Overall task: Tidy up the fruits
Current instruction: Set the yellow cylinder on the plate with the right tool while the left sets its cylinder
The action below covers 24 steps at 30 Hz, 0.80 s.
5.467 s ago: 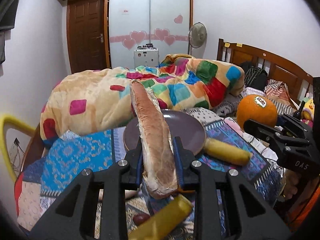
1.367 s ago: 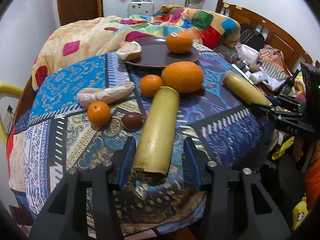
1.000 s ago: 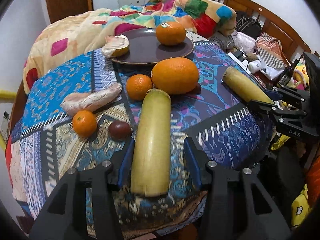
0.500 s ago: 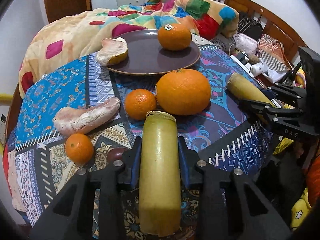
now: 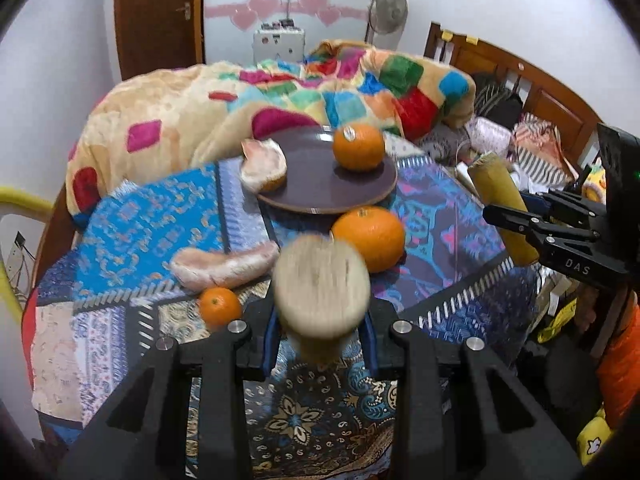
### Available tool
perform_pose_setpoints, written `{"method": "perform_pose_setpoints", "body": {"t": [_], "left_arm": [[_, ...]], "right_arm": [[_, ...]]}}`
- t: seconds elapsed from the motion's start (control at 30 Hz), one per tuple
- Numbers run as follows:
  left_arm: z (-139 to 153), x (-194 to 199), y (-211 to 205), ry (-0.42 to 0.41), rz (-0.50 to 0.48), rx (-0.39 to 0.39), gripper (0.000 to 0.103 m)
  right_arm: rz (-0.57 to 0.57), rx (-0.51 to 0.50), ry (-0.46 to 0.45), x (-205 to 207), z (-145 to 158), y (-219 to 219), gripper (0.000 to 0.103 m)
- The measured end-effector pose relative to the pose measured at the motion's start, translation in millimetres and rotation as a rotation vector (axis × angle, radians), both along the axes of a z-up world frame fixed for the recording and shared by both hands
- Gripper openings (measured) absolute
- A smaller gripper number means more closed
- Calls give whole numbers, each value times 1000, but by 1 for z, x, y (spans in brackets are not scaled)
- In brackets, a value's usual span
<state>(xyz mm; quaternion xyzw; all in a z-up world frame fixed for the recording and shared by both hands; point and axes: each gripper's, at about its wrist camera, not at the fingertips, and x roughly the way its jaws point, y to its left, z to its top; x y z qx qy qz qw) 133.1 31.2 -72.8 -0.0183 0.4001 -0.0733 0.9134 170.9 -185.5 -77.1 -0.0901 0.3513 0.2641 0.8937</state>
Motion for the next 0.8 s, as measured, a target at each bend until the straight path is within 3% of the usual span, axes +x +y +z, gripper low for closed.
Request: {"method": "perform_pose_setpoints", "body": {"t": [0.4, 0.8], "left_arm": [[41, 22, 12, -104, 35, -9, 33], [37, 67, 5, -110, 9, -3, 33]], "right_arm": [[-4, 76, -104, 14, 36, 20, 35], [16, 100, -97, 50, 23, 48, 35]]}}
